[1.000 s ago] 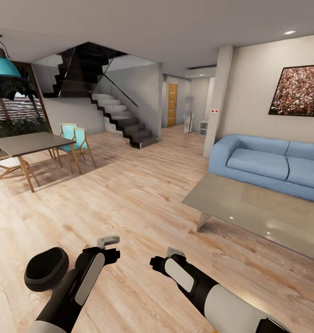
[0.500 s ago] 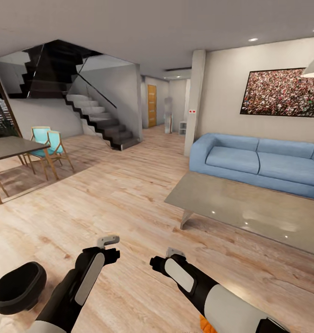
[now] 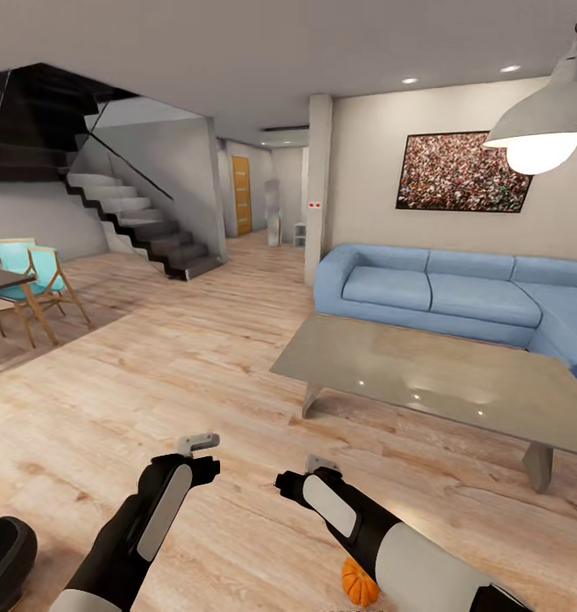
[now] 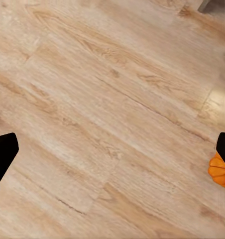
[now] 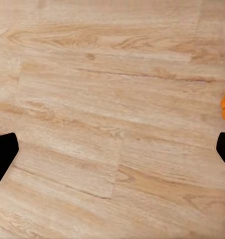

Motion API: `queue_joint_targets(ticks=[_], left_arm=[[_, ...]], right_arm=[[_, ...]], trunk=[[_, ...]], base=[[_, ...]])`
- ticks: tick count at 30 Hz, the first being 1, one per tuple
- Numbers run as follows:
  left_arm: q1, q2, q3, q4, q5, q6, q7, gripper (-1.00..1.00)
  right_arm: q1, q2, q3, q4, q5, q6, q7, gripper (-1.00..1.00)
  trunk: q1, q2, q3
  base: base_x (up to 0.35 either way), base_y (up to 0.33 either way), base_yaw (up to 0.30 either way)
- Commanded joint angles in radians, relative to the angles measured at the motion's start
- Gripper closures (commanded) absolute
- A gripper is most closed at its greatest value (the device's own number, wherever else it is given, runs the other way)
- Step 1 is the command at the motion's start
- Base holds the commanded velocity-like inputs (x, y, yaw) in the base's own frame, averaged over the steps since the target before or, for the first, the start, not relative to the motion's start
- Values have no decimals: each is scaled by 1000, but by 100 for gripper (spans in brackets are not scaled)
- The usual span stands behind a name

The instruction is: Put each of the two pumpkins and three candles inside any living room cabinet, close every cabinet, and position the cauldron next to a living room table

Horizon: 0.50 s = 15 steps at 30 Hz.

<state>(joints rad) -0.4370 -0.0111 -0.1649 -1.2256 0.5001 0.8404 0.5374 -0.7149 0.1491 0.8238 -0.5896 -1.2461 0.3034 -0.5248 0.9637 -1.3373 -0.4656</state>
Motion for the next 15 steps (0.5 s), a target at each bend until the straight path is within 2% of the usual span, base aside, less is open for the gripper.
queue_joint_targets(ticks=[1, 15], left_arm=[[0, 0, -1, -1, 11, 2, 10, -100], [0, 0, -1, -1, 11, 2, 10, -100]], right_arm=[[-1, 0, 5, -1, -4, 2, -6, -100], [-1, 0, 5, -1, -4, 3, -6, -100]], trunk=[[0, -1, -1], [0, -1, -1]], base=[[0, 0, -280], [0, 0, -280]])
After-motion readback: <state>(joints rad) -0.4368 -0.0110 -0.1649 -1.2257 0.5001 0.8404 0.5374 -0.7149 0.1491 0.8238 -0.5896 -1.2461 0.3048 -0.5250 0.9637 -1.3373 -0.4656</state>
